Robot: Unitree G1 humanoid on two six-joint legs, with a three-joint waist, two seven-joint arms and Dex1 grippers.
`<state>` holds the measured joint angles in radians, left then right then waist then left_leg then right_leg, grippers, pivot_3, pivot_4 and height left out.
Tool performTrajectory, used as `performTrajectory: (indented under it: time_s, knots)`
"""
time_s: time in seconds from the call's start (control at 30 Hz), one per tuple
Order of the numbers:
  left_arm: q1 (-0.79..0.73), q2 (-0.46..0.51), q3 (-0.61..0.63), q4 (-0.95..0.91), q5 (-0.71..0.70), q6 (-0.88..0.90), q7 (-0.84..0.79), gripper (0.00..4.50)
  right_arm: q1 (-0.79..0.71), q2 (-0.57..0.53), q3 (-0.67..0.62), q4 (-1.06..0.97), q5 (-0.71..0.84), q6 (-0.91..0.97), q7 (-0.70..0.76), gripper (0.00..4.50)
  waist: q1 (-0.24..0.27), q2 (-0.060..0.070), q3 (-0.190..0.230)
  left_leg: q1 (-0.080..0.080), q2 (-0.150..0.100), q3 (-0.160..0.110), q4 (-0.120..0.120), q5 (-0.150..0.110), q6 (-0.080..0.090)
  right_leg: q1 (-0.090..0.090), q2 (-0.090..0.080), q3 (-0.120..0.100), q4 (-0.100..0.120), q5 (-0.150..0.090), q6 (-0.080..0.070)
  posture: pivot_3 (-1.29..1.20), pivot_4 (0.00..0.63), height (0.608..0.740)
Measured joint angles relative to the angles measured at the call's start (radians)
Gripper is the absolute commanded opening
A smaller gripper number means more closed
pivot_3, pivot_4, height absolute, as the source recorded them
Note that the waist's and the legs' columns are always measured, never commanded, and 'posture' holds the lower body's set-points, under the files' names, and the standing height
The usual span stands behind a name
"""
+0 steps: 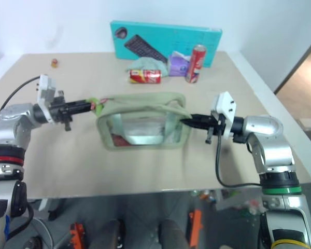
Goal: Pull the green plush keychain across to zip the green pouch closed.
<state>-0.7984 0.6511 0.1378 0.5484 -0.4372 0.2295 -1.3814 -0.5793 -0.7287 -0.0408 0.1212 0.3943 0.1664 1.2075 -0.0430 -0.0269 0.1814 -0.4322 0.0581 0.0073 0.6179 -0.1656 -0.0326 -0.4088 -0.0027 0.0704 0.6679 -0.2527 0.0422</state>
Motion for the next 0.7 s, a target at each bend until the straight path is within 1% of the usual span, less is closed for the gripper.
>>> performTrajectory:
  time_s: [0.2, 0.33, 0.4, 0.57, 0.7]
  knots:
    - [0.046, 0.043, 0.038, -0.210, -0.074, 0.138, 0.041, 0.09, 0.000, -0.001, 0.000, 0.002, -0.007, -0.001, 0.001, 0.00, -0.001, 0.000, 0.000, 0.000, 0.000, -0.001, 0.000, 0.000, 0.000, 0.000, 0.000, 0.000, 0.000, 0.000, 0.000, 0.00, 0.150, 0.740]
    - [0.046, 0.045, 0.055, -0.306, -0.117, 0.196, 0.080, 0.09, 0.000, -0.002, 0.000, 0.002, -0.008, -0.001, 0.006, 0.00, -0.001, 0.000, 0.000, 0.001, 0.000, -0.001, 0.001, 0.000, 0.000, 0.001, 0.000, 0.000, 0.000, 0.000, 0.000, 0.00, 0.150, 0.740]
    - [0.045, 0.044, 0.056, -0.324, -0.122, 0.208, 0.094, 0.09, 0.000, -0.002, 0.000, 0.003, -0.009, -0.001, 0.006, 0.00, -0.001, 0.000, 0.000, 0.001, 0.000, -0.001, 0.001, 0.000, 0.000, 0.001, 0.000, -0.001, 0.001, 0.000, 0.000, 0.00, 0.150, 0.740]
    - [-0.015, 0.007, 0.042, -0.338, -0.122, 0.213, 0.134, 0.09, -0.005, -0.002, 0.000, 0.023, -0.012, -0.003, 0.008, 0.00, 0.001, 0.000, 0.000, 0.000, -0.001, -0.002, 0.002, 0.000, 0.000, 0.001, 0.000, -0.001, 0.001, 0.000, 0.000, 0.00, 0.150, 0.740]
    - [-0.072, -0.079, -0.028, -0.359, -0.120, 0.214, 0.157, 0.09, -0.018, -0.002, 0.001, 0.030, -0.018, -0.013, 0.010, 0.00, 0.004, 0.000, 0.000, 0.000, -0.001, -0.002, 0.002, 0.000, 0.000, 0.002, 0.000, -0.001, 0.001, 0.000, 0.001, 0.00, 0.150, 0.740]
